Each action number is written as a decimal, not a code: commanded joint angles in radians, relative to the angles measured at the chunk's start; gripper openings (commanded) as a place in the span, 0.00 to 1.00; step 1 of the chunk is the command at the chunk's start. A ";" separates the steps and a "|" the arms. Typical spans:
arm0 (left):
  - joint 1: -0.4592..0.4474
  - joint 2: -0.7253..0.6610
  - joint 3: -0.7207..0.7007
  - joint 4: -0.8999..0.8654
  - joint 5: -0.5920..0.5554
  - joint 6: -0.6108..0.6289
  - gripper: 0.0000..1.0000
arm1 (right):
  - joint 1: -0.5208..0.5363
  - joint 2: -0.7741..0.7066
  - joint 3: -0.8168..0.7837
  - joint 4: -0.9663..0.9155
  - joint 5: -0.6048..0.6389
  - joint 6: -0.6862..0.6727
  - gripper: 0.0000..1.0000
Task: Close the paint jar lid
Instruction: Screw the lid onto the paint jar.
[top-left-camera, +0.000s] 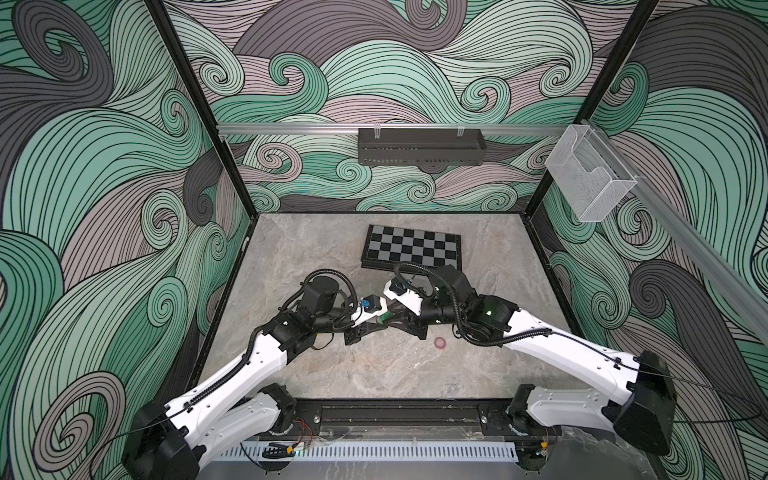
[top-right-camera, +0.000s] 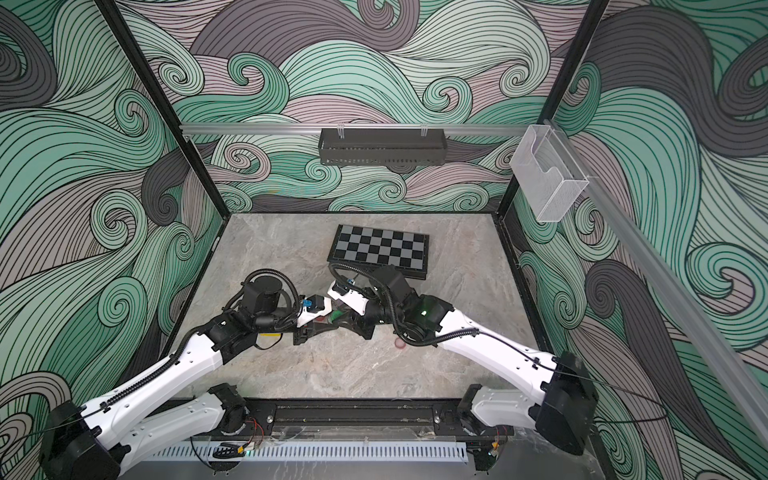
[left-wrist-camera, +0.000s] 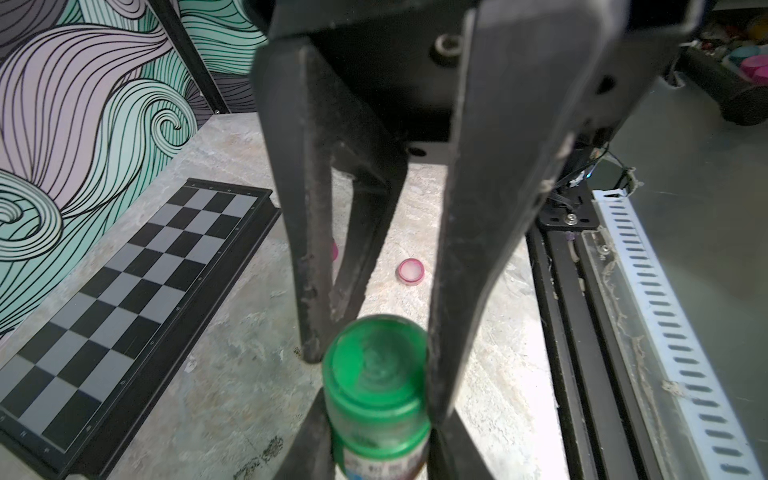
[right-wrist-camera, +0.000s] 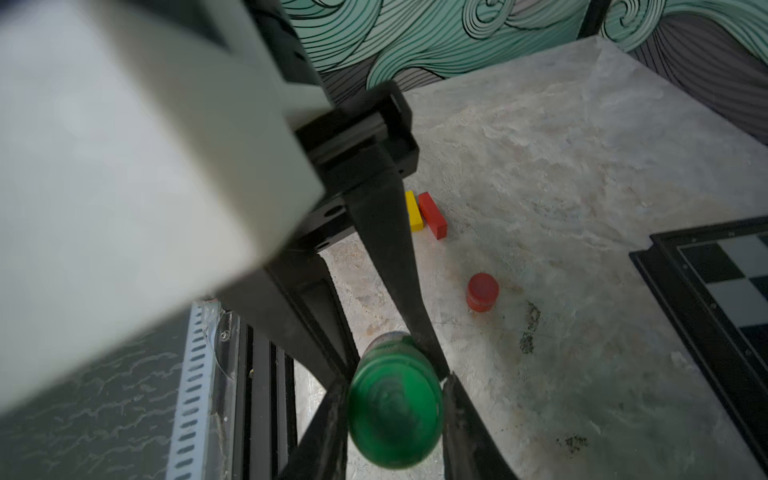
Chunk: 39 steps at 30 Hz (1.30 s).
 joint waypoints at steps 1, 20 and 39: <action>-0.007 -0.034 0.016 0.085 0.011 0.015 0.06 | 0.043 0.047 0.022 0.014 0.146 0.424 0.00; -0.007 -0.048 0.009 0.101 0.013 0.008 0.06 | 0.156 0.133 0.113 0.003 0.190 0.875 0.00; -0.007 -0.055 0.006 0.103 0.008 0.013 0.06 | 0.134 -0.023 0.069 0.035 0.202 0.538 0.41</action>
